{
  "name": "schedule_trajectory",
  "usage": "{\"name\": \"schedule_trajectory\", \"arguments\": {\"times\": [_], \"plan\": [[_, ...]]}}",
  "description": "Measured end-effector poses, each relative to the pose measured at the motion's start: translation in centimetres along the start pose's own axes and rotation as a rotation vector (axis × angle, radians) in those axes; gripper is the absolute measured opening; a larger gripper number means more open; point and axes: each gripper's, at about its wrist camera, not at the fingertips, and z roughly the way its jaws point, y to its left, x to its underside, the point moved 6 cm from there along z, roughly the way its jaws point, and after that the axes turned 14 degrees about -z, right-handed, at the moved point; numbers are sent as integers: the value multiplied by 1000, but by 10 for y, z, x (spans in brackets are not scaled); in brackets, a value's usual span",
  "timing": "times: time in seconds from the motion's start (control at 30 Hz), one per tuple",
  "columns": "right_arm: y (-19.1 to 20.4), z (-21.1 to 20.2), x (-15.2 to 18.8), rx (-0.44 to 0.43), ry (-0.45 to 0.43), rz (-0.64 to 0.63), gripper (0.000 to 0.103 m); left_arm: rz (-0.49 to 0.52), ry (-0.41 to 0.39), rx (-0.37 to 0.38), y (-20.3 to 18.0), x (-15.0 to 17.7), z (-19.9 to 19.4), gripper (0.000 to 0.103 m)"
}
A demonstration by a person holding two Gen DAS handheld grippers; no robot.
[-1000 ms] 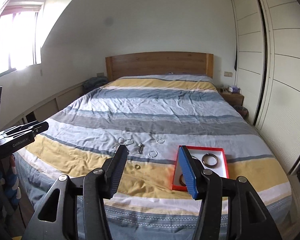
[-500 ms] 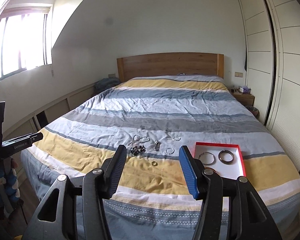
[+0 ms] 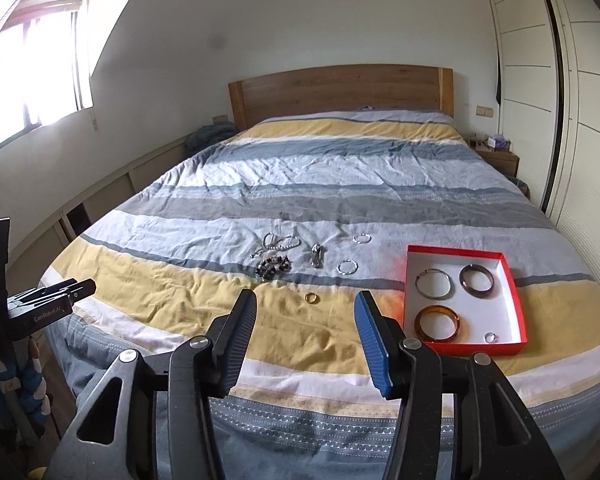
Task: Organize jewelry
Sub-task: 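Withdraw both grippers from the box back over the jewelry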
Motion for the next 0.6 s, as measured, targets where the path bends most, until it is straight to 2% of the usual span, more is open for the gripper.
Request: {"name": "schedule_trajectory", "arguments": {"times": [0.6], "plan": [[-6,125,48,-80,195,24,49,58,210,-49,-20,45,109,43]]}}
